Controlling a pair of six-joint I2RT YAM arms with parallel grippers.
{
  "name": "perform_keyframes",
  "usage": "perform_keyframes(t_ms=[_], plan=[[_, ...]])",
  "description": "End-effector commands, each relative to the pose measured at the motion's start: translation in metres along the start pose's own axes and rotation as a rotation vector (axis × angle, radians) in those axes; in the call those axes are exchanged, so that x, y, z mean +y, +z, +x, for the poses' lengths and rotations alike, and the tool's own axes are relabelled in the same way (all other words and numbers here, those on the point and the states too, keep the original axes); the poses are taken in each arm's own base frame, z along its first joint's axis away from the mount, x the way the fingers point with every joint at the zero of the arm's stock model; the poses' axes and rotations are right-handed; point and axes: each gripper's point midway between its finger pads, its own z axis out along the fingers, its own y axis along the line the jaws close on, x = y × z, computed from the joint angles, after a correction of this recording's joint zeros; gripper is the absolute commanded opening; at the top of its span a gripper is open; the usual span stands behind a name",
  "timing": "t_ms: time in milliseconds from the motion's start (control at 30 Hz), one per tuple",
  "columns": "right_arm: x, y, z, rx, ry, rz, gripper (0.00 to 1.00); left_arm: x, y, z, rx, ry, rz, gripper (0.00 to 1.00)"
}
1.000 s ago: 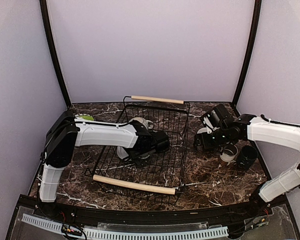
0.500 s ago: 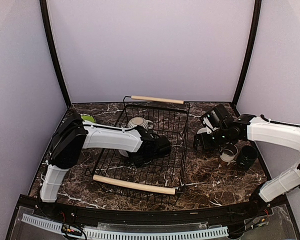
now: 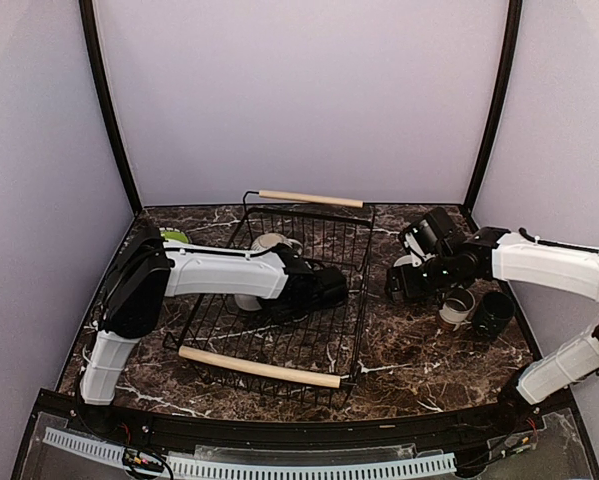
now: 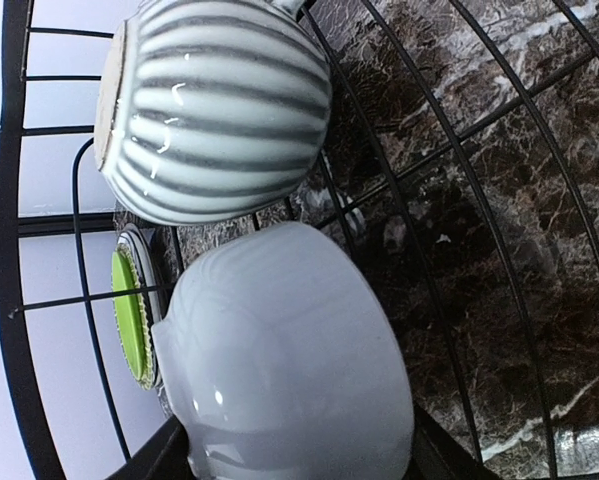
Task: Unload the mixed dishes from the dish rack
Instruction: Grab the bowl from the dish rack.
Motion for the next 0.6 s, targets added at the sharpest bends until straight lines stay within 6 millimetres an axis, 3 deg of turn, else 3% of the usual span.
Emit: perform_keyframes(t_ms=[0,333,567], plan=[[0.006,-0.003,-0.012,-0.027,-0.009,-0.004,0.9,0.03,-0.025,-0.011,-0.026,-0.052,0.035,0.58],[0.006,-0.004,-0.014,-0.033,-0.015,0.0,0.9,0.06,-0.061,-0.025,-0.081,-0.156,0.141,0.48],[0.006,-0.011,-0.017,-0.054,-0.001,-0.005,0.9,0.068,-0.083,-0.031,-0.121,-0.225,0.262,0.46]])
